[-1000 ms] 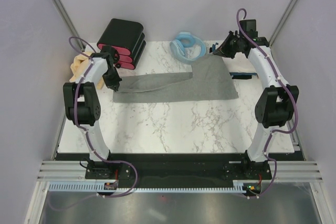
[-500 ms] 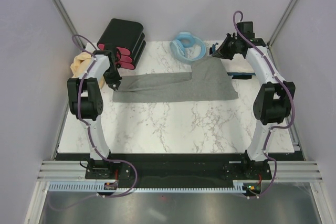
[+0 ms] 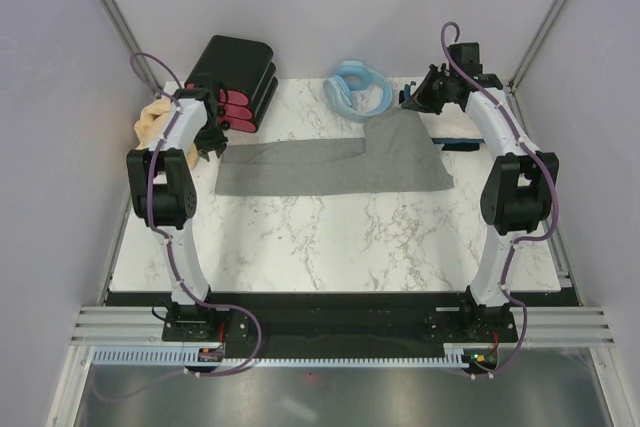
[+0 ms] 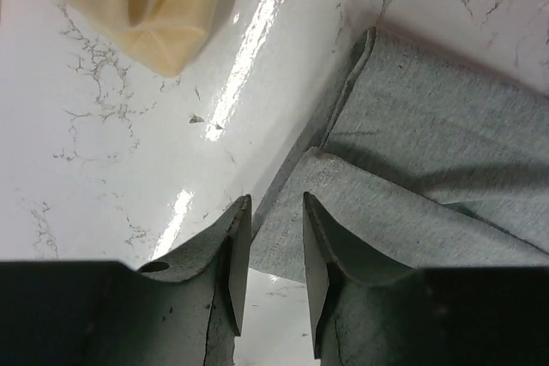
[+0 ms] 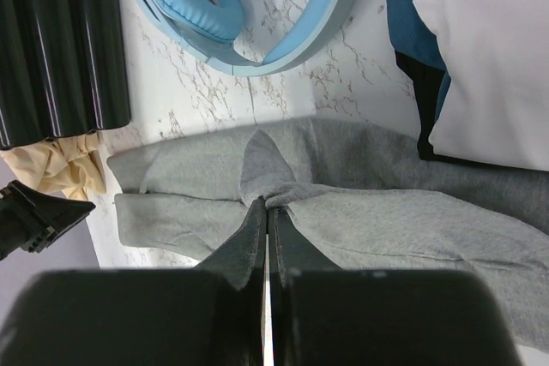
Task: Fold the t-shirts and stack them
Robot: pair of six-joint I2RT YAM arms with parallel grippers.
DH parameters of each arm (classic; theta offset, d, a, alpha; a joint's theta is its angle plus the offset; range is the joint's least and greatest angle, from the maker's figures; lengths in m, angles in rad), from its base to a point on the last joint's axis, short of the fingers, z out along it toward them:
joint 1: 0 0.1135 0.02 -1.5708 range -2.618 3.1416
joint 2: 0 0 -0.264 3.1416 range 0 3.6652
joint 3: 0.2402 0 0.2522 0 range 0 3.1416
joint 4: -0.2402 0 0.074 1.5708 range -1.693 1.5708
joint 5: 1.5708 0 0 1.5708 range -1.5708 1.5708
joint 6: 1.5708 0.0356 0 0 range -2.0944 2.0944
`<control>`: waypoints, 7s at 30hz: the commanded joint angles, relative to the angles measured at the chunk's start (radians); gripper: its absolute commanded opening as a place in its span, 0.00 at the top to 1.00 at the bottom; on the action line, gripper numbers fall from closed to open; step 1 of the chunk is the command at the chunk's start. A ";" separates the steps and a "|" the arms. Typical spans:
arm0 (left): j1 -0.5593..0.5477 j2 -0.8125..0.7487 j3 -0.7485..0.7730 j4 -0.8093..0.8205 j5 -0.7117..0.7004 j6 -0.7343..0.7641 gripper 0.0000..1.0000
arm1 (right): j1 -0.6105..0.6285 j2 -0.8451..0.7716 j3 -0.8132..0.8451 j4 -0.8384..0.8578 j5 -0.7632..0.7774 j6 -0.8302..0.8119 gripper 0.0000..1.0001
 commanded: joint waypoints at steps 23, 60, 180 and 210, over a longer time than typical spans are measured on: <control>-0.253 -0.067 -0.243 0.190 0.186 0.029 0.65 | -0.004 -0.014 0.014 0.019 -0.004 -0.073 0.72; -0.290 -0.022 -0.338 0.170 0.097 0.023 0.94 | 0.205 -0.028 -0.337 -0.217 0.357 -0.220 0.93; -0.859 0.066 -0.254 0.067 0.571 -0.236 0.98 | 0.297 0.652 0.574 0.094 -0.159 -0.163 0.34; -0.929 -0.230 -0.080 -0.175 0.399 -0.370 0.72 | 0.289 0.077 0.165 0.096 -0.363 -0.114 0.33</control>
